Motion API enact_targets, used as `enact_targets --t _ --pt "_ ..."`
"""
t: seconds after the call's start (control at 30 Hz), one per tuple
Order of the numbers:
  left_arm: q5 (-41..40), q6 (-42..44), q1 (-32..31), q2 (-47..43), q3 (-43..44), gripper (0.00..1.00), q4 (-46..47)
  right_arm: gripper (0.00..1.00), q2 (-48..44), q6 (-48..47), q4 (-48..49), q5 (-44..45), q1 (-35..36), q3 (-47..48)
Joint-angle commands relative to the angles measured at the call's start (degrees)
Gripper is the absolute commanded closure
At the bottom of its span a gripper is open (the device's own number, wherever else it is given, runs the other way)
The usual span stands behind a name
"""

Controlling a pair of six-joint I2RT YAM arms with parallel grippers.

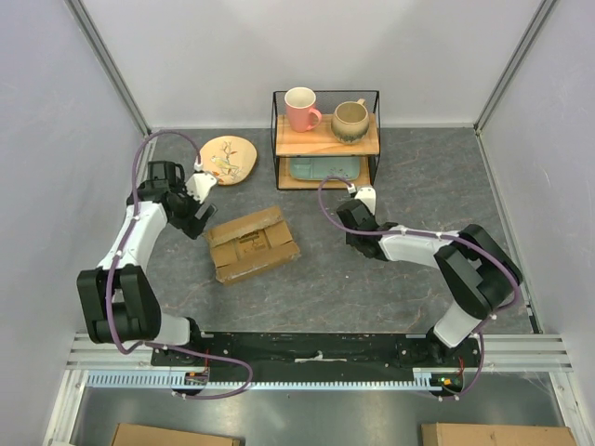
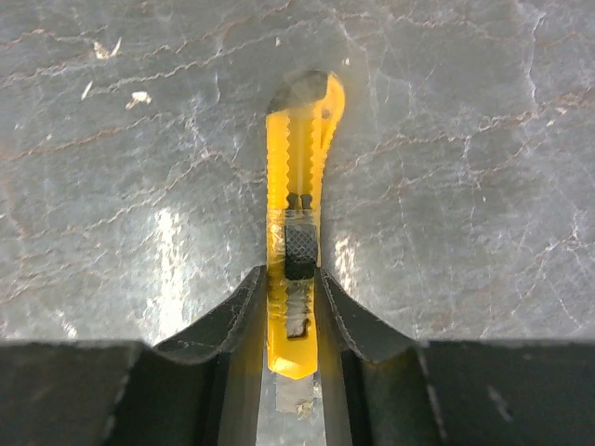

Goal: Unpack the express box
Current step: Adjust the express box at the center of the board.

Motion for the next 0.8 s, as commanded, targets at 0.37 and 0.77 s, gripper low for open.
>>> enact_targets --t 0.37,0.77 --pt "19.3 18.6 -4.4 -3.0 -10.9 0.01 -12.1 0.68 -15.8 -2.4 -5.8 -12.2 4.8 -3.3" --pt "27.2 24.1 -18.3 -11.3 -15.7 0.01 -20.8 0.57 -15.9 0.5 -6.8 -12.7 8.9 -1.1"
